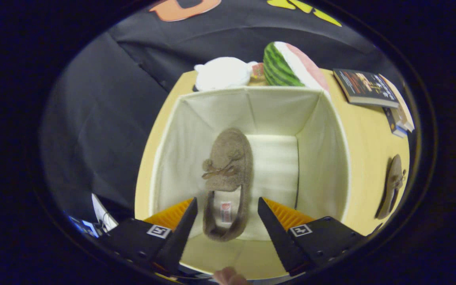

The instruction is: Open the storage box then place both shoes into the box .Put the left shoe in first, then the right shoe, with the right side of both shoes facing outward in a uniform manner.

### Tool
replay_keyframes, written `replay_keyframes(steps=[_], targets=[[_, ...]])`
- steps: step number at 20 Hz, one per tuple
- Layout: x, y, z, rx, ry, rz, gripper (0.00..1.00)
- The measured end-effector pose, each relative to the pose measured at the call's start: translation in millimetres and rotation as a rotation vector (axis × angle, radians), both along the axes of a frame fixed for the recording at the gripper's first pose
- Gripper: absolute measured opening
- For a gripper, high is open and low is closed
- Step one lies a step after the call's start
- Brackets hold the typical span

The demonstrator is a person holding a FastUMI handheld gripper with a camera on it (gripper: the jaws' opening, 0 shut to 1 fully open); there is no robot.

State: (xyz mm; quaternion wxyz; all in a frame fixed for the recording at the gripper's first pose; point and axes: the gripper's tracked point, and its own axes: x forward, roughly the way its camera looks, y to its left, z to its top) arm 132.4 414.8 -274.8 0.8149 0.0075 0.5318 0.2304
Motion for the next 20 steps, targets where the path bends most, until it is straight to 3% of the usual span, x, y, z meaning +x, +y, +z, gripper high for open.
replay_keyframes(steps=[1,5,10,15,20], targets=[[-5.2,-5.7,14.5,0.004,-0.033,0.028,0.99],[-12.3,-42.0,76.4,0.078,-0.151,0.091,0.96],[17.5,-139.4,116.9,0.129,-0.225,0.058,0.96],[55.2,-270.3,88.4,0.08,-0.226,-0.063,0.96],[59.6,-388.2,23.0,-0.02,-0.17,-0.149,0.96]])
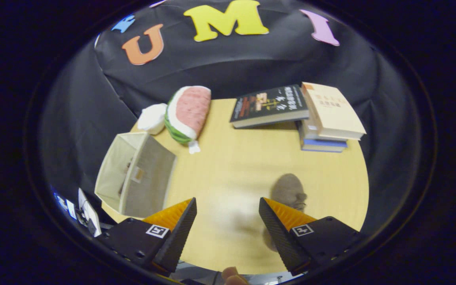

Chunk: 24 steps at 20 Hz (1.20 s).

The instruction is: Open the storage box then place both shoes into the box .Put the left shoe in first, then the right shoe, with the right side of both shoes facing outward in a uniform manner.

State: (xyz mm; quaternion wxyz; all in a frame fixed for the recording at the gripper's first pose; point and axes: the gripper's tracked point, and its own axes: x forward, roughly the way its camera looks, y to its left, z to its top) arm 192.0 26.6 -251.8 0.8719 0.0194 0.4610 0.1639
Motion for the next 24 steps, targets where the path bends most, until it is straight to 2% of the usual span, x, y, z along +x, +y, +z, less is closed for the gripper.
replay_keyframes(steps=[2,6,11,13,17,20,21,23,24], targets=[[-4.5,-40.1,-27.0,-0.047,0.043,-0.025,0.96],[-2.0,-111.6,-79.8,-0.233,0.067,-0.04,0.96],[5.3,-132.3,-125.8,-0.274,0.177,-0.071,0.9],[10.6,-130.9,-137.0,-0.267,0.21,-0.077,0.78],[8.6,-113.9,-143.2,-0.24,0.24,-0.047,0.46],[4.7,-110.3,-144.0,-0.238,0.245,-0.052,0.15],[4.8,-110.7,-141.6,-0.226,0.246,-0.059,0.15],[0.1,-110.7,-141.8,-0.197,0.274,-0.099,0.01],[-2.4,-109.8,-142.5,-0.18,0.284,-0.109,0.01]])
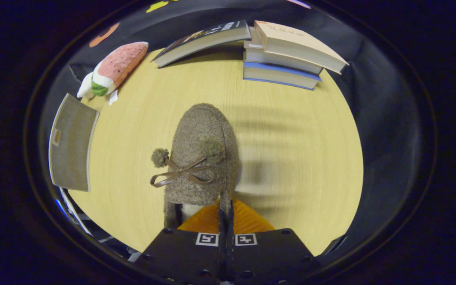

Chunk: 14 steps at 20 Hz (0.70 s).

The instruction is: Open the storage box then place both shoes into the box .Put the left shoe in first, then the right shoe, with the right side of both shoes facing outward in a uniform manner.

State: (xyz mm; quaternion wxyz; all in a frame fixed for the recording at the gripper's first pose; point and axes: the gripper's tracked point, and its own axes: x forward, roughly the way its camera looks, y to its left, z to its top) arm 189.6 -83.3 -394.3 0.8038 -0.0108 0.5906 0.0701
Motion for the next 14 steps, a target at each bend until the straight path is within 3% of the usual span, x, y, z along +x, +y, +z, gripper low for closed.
replay_keyframes(steps=[7,14], targets=[[-35.0,21.5,56.9,0.112,-0.015,-0.108,0.01],[-47.4,101.1,168.0,0.217,-0.15,-0.066,0.01]])
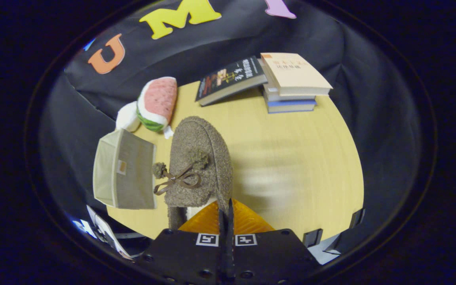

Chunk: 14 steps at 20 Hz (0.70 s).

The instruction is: Open the storage box then place both shoes into the box .Put the left shoe in first, then the right shoe, with the right side of both shoes facing outward in a uniform manner.

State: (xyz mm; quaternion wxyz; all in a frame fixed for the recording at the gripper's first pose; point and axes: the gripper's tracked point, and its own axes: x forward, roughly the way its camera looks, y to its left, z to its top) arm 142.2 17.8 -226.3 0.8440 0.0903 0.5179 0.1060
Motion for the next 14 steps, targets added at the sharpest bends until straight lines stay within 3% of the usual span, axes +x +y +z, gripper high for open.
replay_keyframes(steps=[7,14], targets=[[-8.8,122.3,69.0,0.017,-0.105,0.147,0.01],[-21.5,257.6,66.7,0.065,-0.084,0.247,0.0]])
